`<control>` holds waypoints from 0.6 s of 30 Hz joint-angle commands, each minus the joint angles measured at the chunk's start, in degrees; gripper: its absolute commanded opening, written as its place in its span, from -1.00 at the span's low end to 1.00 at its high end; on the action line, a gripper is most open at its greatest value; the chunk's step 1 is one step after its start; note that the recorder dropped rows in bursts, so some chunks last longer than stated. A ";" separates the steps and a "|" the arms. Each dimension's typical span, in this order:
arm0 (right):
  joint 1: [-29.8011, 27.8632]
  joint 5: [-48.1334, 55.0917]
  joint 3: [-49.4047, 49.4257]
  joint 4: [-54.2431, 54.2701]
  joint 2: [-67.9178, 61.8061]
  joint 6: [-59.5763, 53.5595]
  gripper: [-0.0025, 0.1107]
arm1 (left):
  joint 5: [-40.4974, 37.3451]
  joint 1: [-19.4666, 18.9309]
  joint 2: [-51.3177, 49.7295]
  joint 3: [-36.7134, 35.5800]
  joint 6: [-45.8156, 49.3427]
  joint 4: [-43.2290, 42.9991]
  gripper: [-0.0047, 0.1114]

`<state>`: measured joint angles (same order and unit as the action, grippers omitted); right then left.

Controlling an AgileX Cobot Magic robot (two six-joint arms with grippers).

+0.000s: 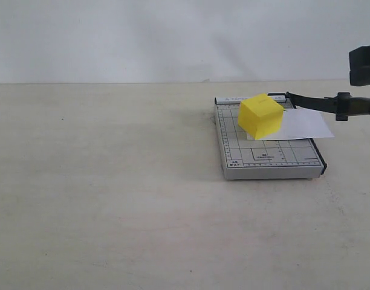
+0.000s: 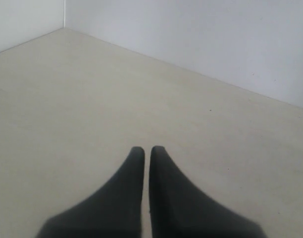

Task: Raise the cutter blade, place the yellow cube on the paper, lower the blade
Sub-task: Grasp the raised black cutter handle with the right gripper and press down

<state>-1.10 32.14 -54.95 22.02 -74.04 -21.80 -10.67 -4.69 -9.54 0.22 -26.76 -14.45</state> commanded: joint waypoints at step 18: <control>-0.37 0.82 -0.52 -0.53 -6.74 2.06 -0.23 | 0.45 6.35 0.30 -0.22 0.22 -0.17 -0.84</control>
<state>-1.10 32.45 -55.17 21.78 -80.80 -20.27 -10.58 -0.62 -9.54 0.22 -26.76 -14.45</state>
